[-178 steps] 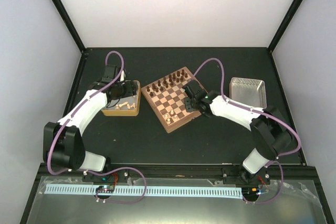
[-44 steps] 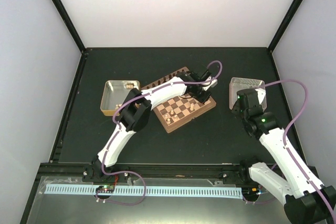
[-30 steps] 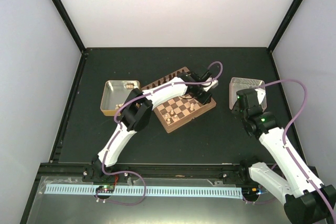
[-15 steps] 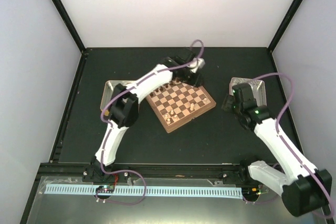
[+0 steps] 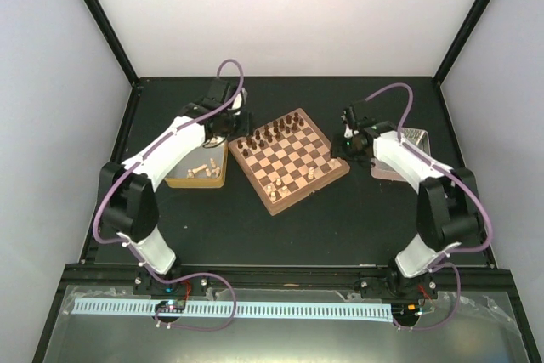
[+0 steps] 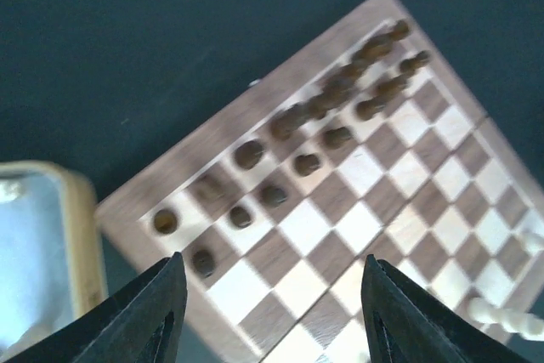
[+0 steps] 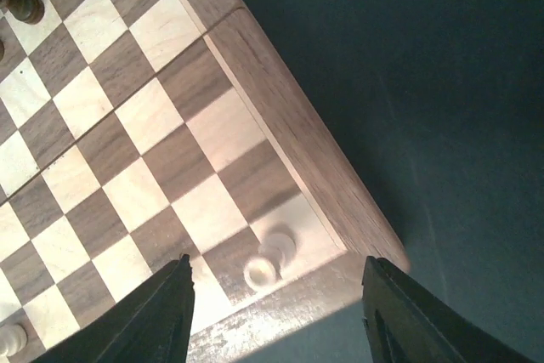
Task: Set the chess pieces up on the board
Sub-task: Adjust the chess piece on the chessboard.
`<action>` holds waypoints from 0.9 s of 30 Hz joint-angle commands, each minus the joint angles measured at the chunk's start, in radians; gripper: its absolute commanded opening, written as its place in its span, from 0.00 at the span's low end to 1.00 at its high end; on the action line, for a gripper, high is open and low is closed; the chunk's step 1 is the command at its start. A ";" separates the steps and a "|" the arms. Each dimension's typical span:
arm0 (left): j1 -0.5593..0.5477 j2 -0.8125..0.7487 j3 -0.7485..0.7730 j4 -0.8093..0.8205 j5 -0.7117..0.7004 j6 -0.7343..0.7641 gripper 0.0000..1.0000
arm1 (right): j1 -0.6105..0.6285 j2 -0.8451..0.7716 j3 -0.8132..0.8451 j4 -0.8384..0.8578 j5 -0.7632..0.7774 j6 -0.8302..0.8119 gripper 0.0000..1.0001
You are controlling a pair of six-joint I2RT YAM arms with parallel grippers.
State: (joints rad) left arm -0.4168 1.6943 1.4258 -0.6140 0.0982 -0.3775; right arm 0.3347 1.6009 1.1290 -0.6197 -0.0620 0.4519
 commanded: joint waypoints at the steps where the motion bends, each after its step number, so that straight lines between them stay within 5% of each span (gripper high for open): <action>1: 0.046 -0.063 -0.072 0.050 -0.073 -0.046 0.58 | 0.012 0.095 0.089 -0.048 -0.044 -0.022 0.55; 27: 0.127 -0.086 -0.181 0.045 -0.105 -0.098 0.56 | 0.086 0.268 0.201 -0.177 0.171 -0.036 0.21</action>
State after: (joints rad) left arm -0.3050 1.6421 1.2564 -0.5854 0.0048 -0.4656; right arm 0.4149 1.8519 1.3106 -0.7849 0.0784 0.4171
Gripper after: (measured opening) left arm 0.557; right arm 0.214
